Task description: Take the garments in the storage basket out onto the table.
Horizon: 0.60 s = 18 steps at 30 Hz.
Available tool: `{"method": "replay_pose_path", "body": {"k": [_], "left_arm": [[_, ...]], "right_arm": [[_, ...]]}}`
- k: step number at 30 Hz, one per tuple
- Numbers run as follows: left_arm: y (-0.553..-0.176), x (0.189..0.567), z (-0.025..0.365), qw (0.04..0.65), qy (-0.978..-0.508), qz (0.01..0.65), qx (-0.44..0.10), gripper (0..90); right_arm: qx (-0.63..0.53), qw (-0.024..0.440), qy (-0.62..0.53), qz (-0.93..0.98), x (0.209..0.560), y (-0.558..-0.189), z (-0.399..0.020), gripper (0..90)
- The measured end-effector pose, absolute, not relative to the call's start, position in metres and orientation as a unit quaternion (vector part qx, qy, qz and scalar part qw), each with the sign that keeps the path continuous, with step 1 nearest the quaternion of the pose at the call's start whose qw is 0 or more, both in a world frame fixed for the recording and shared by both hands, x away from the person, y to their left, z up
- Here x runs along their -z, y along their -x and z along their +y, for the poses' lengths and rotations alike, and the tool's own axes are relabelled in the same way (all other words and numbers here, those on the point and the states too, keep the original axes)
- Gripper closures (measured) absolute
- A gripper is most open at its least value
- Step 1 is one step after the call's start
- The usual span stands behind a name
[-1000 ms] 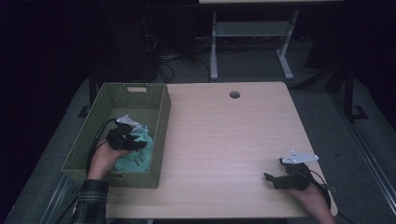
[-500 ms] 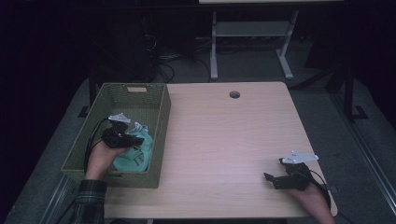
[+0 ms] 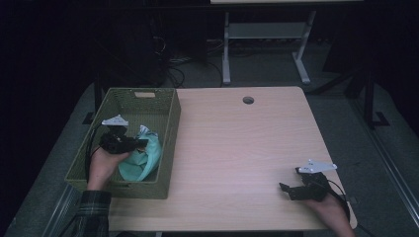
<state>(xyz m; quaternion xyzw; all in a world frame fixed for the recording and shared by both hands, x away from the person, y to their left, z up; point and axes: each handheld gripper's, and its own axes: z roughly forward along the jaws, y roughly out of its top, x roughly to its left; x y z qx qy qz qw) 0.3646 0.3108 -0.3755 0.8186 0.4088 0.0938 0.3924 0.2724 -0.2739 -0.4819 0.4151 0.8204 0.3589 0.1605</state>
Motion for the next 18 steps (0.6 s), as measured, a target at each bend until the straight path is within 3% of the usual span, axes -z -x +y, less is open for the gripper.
{"method": "replay_pose_path", "body": {"k": [18], "left_arm": [[-0.359, 0.339, 0.308, 0.416, -0.809, 0.394, -0.129, 83.7]], "right_arm": [[-0.358, 0.161, -0.415, 0.821, 0.482, -0.272, -0.274, 12.3]]}}
